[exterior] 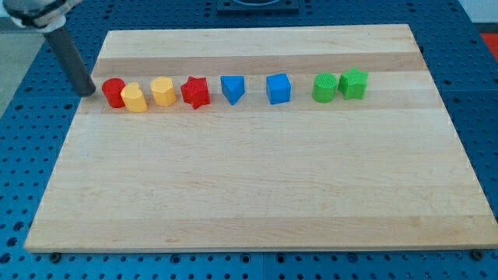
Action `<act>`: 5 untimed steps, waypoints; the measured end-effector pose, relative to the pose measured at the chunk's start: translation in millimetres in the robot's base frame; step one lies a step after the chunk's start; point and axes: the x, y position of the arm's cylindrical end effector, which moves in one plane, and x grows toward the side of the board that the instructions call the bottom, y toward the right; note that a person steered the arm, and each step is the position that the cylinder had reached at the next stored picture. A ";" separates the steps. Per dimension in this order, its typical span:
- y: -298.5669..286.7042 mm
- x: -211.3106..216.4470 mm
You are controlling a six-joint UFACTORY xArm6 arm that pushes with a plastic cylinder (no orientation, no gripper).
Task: Point your arm at the red circle
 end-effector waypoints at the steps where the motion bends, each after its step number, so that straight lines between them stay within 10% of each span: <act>1: 2.7 34.7; 5: 65.8 23.2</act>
